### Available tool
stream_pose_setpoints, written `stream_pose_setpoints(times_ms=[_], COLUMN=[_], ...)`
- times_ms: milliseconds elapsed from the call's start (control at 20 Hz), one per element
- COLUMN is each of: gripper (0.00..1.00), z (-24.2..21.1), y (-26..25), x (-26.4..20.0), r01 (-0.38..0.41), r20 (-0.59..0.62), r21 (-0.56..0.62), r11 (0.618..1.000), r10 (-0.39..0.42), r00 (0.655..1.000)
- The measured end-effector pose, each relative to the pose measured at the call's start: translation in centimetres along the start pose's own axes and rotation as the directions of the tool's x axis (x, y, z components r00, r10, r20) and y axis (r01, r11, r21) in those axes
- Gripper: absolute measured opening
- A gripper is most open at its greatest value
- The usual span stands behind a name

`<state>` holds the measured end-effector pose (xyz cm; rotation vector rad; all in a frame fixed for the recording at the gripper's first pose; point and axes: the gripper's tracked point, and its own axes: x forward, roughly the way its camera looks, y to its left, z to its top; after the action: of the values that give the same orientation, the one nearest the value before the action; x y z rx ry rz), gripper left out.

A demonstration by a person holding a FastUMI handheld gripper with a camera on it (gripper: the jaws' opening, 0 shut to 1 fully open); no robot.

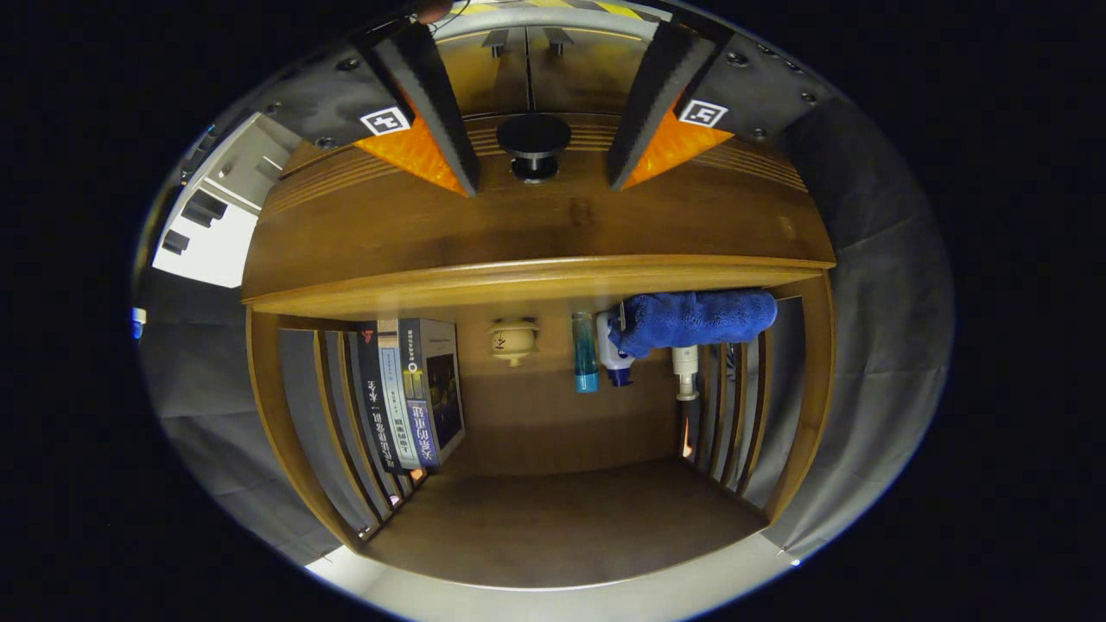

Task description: Pull open the drawer, take out the items inside it, and place them on the countertop above the cabinet.

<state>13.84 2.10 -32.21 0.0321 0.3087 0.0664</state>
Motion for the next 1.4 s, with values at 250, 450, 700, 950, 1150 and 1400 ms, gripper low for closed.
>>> stream_pose_setpoints(times_ms=[250, 450, 700, 950, 1150, 1400], gripper=[0.85, 0.82, 0.78, 0.66, 0.48, 0.44], z=[-0.8, -0.9, -1.6, -1.8, -1.9, -2.0], y=[0.5, 0.4, -0.6, -0.9, -1.0, -1.0], x=[0.2, 0.2, 1.1, 1.0, 1.0, 0.9], r01=[-0.015, 0.002, 0.033, 0.041, 0.033, 0.042], r20=[-0.009, 0.005, 0.007, 0.002, -0.01, -0.014], r21=[0.012, 0.042, 0.031, 0.025, 0.035, 0.026], r11=[1.0, 0.999, 0.999, 0.999, 0.999, 0.999], r10=[0.015, -0.002, -0.033, -0.041, -0.033, -0.042], r00=[1.0, 1.0, 0.999, 0.999, 0.999, 0.999])
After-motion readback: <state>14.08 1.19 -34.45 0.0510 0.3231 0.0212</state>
